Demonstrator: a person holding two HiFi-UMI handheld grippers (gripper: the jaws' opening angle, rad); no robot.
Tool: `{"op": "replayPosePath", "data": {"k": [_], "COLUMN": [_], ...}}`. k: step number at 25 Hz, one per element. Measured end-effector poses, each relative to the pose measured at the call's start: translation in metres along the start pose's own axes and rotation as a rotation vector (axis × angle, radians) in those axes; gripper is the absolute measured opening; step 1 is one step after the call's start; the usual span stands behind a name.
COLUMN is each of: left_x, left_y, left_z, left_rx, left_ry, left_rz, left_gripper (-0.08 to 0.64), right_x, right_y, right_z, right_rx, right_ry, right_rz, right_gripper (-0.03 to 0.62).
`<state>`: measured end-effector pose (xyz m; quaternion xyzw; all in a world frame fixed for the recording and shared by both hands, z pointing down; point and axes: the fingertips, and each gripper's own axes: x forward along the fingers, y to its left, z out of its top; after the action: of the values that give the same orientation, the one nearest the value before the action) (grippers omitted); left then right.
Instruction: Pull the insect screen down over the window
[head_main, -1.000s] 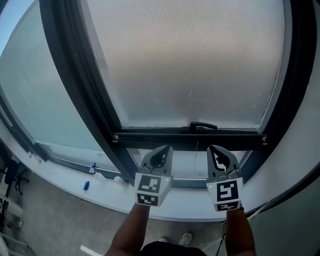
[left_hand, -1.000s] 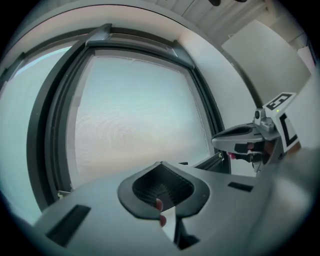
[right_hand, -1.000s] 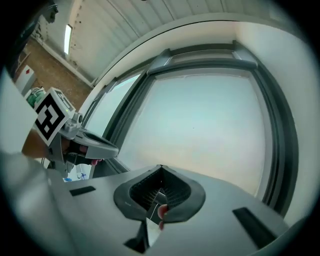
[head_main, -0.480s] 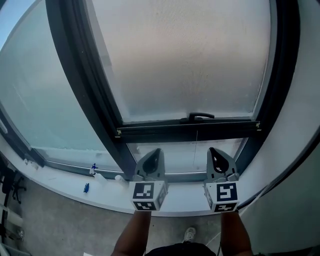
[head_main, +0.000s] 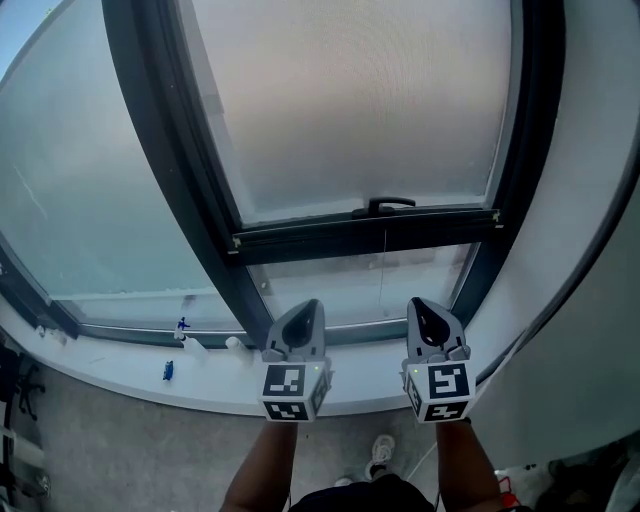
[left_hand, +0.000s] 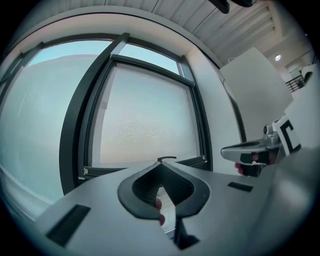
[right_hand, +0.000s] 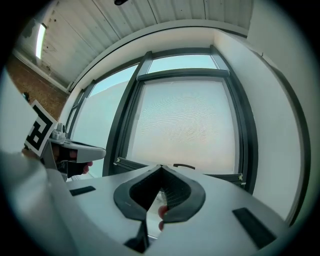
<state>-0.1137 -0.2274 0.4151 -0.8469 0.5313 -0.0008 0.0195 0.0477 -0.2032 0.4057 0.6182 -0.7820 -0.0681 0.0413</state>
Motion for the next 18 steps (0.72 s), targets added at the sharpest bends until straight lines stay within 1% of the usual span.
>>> {"op": "replayPosePath", "data": {"k": [8,12,18], "left_x": [-0.033,-0.048,-0.062], "left_y": [-0.026,-0.033,-0.043], "left_z": [-0.017,-0.02,-0.032], "left_rx": [-0.008,-0.009,-0.018], "left_ry": [0.031,0.037,0.062], "left_rz": [-0.053,-0.052,-0.031], "left_gripper": [0.003,0.003,0.003], "right_x": [-0.045,-0.06,-0.073], "right_y": [0.024,0.028,0.03], "right_z": [-0.014,-0.013,-0.017], "right_rx": [-0.009,-0.019,-0.017], "right_ry": [0.034,0.037,0.036], "right_rz": [-0.004,-0.014,0.001], "right_gripper": [0.005,0.005,0.005]}}
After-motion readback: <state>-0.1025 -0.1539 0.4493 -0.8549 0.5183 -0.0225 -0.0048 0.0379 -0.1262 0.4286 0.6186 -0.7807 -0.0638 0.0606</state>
